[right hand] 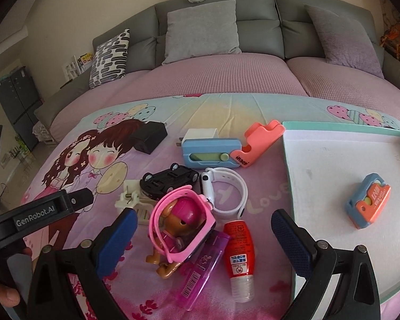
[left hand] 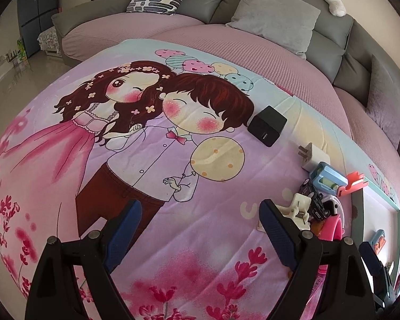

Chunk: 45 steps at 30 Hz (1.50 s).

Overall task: Organize rigid objects
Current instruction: 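Grasp the pink watch band with the right tool while the left tool approaches the white clip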

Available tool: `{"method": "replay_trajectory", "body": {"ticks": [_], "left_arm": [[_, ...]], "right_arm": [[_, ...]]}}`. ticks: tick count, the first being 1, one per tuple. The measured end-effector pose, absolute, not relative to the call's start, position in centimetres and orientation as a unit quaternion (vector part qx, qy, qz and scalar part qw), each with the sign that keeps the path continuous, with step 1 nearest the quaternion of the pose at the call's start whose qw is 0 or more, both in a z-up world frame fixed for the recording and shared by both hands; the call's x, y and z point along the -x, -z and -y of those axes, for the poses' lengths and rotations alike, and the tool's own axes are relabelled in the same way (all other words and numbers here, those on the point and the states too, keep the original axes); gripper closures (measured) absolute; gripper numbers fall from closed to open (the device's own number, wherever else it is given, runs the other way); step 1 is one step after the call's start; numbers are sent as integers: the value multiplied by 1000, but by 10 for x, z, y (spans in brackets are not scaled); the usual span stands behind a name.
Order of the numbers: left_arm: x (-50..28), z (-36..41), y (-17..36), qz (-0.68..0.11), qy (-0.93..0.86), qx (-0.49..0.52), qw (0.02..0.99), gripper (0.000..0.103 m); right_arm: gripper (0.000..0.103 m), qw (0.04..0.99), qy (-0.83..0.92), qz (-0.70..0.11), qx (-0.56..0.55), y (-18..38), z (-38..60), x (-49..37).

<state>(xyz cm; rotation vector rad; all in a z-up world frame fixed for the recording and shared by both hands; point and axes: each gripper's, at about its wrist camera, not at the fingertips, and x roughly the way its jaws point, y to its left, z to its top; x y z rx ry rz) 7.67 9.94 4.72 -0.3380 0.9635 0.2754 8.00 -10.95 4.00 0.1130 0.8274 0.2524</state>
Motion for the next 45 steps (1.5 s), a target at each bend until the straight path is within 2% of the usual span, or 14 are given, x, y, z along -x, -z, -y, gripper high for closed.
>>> {"method": "replay_trajectory", "body": {"ticks": [6,21,45], "left_arm": [[-78,-103,-44,-463,-126,171,861,13],[-82,-94,-44,-468,-97,174,861,13],[-98,-50,-33,-478,-19,142,867,13]], "right_arm": [[8,901,-133,-409,-55,-34,99,-82],[44,892,-140,-423,-78,-30,102,-85],[45,904,-93,-399,-122,-46,146,-81]]}}
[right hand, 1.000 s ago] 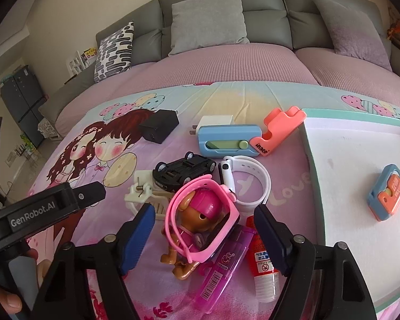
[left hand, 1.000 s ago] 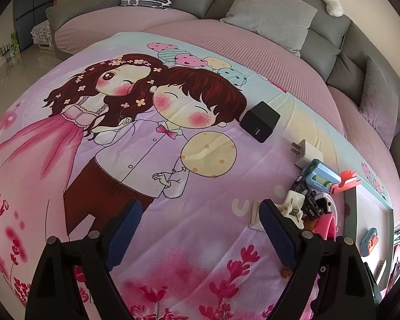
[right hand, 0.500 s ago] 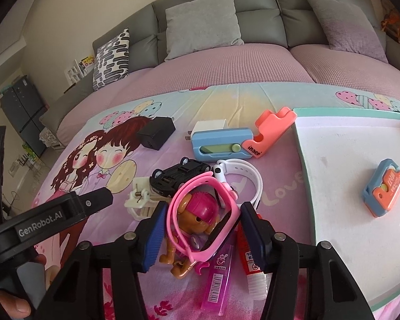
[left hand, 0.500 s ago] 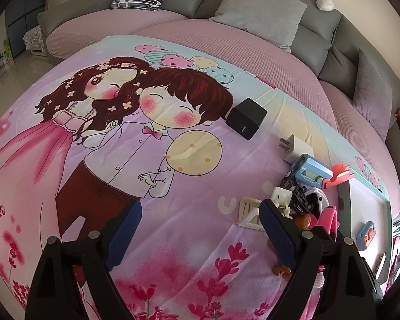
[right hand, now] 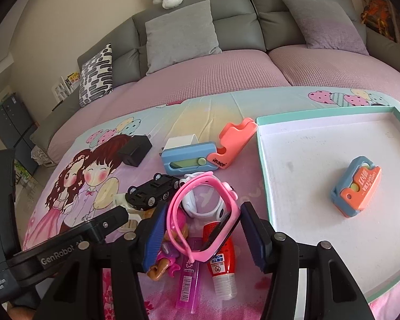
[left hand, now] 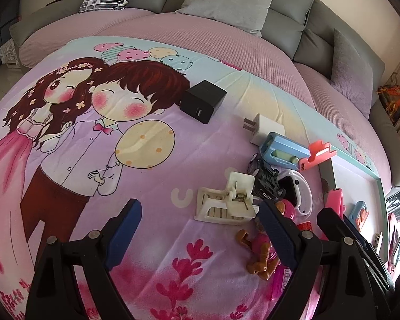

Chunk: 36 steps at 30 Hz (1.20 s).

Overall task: Organize rigid objects
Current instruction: 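Grasp the pink watch band with the right tool while the left tool approaches the white clip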

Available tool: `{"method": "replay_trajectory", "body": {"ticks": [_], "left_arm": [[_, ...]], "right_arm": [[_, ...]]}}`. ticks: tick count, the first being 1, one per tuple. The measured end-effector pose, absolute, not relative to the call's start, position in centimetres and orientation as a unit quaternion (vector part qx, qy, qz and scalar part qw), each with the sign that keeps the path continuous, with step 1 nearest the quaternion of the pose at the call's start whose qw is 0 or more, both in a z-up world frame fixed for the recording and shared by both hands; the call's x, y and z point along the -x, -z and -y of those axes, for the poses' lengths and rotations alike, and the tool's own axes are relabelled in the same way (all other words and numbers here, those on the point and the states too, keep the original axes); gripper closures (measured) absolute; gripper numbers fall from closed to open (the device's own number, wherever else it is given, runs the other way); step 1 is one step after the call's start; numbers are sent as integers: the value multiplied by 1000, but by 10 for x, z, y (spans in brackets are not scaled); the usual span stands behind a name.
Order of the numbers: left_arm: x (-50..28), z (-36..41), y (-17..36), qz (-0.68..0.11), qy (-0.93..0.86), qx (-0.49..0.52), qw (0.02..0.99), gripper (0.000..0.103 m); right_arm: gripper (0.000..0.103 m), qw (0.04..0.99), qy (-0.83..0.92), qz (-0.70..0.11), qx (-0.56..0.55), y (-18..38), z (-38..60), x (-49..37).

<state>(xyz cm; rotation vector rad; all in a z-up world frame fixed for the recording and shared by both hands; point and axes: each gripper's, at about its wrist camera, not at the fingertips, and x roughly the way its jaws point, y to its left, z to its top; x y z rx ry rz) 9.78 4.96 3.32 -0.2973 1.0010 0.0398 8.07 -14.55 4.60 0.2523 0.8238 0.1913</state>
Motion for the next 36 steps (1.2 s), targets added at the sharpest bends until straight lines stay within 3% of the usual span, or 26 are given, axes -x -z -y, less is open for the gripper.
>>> {"method": "replay_trajectory", "body": {"ticks": [5,14,21,25,36], "left_arm": [[-103,-46,-24,-484,-10,142,863,14],[-103,-41,-24,-477,21,150,866,33],[-104,-47,-25,-467,26,177,866,34],[-105,-47,-24,-465,38,190,864,47],[-105,-53,-23,-453,44,226,861,49]], "right_arm": [[45,904,-93,-399,-124,-45,146,-81],[45,902,-92,-403,-126,-44,146,-81],[45,901,-92,-404,-126,-43,146,-81],[45,901,-92,-406,-124,-43,145,-81],[45,900,-93,-409,-121,-41,143,-81]]}}
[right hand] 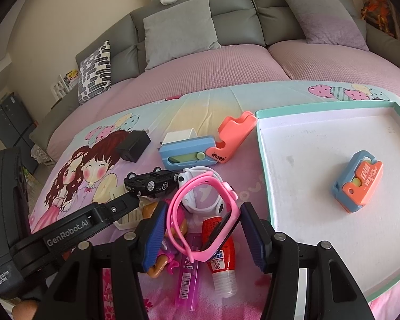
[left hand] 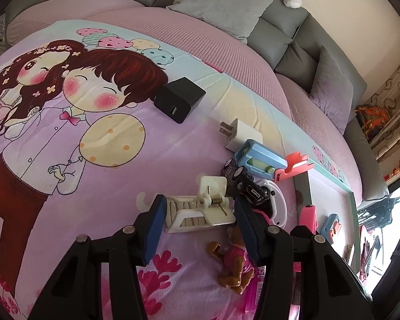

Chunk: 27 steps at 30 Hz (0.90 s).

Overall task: Organize rigid objects
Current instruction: 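Grasp the pink watch band with the right tool while the left tool approaches the white clip, then carry the pink band and white clip over the tray and lower them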

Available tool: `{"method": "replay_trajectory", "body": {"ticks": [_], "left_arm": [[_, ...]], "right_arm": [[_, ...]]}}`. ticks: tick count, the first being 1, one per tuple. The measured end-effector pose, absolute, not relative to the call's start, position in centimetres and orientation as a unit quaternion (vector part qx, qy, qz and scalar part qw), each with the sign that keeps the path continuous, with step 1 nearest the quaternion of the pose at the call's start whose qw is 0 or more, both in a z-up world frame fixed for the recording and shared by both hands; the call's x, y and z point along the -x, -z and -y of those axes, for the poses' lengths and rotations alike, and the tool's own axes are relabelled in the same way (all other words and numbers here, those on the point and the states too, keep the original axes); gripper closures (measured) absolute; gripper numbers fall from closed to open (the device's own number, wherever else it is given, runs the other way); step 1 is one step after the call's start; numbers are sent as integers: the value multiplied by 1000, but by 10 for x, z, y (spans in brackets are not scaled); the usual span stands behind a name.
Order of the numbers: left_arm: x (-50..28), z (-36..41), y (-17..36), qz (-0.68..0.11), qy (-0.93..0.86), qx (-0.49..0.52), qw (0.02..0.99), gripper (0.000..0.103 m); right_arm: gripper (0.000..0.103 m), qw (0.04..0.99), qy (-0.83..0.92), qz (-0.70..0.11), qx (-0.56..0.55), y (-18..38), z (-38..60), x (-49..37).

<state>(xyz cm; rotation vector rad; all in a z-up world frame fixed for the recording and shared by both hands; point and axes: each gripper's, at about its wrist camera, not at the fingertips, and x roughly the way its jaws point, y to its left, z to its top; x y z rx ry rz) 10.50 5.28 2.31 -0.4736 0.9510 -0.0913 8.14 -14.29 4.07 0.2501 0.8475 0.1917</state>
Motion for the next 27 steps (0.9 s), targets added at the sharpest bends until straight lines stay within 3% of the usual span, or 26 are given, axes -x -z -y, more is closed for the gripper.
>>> {"method": "replay_trajectory", "body": {"ticks": [5,27], "left_arm": [[-105,-52,-22,-455,49,227,860,55],[-83,-60,-78,-382,43,209,899,55]], "right_arm": [[45,899,-91,-411,-122,-40,143,-82],[45,908,-94,-387,-132,-53,150,-77]]}}
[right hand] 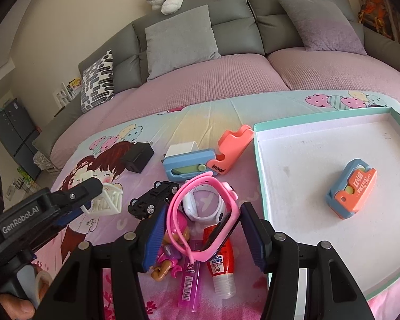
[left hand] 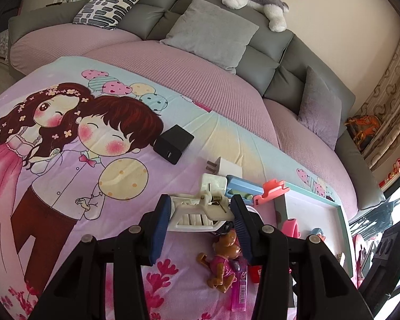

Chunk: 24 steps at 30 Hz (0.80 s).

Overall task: Organize rigid objects
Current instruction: 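Carry the pink band and white clip over the tray and lower them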

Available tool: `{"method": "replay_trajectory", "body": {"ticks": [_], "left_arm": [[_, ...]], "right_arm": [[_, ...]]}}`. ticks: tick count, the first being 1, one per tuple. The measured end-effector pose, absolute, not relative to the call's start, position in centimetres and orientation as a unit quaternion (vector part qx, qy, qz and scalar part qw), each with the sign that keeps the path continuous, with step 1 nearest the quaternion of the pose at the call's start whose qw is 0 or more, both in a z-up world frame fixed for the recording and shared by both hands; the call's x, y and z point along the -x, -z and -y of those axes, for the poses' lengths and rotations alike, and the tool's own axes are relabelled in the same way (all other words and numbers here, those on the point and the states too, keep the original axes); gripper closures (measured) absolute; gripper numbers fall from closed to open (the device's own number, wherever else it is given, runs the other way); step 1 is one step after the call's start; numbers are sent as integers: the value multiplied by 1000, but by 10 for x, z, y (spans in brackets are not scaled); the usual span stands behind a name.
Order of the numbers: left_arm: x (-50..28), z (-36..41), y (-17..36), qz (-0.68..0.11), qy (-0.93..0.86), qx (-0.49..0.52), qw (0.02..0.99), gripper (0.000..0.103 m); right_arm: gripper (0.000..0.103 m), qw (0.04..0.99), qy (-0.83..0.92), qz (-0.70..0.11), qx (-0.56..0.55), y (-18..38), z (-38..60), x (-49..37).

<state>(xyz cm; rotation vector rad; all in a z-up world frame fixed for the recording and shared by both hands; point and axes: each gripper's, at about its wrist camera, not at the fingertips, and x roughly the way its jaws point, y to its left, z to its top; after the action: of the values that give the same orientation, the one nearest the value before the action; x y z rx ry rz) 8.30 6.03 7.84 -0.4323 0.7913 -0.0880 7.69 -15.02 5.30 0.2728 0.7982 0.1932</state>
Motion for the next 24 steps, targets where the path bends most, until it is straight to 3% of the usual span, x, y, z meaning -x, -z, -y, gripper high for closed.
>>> {"method": "replay_trajectory", "body": {"ticks": [13,24], "left_arm": [[-83,-23,-89,-383,82,183,902,55],[-88,69,-92,-402,164,151,888,55]], "right_arm": [[45,911,-46,-375,-167,-58,195,-75],[45,905,55,-370,-203,-59,271,-63]]}}
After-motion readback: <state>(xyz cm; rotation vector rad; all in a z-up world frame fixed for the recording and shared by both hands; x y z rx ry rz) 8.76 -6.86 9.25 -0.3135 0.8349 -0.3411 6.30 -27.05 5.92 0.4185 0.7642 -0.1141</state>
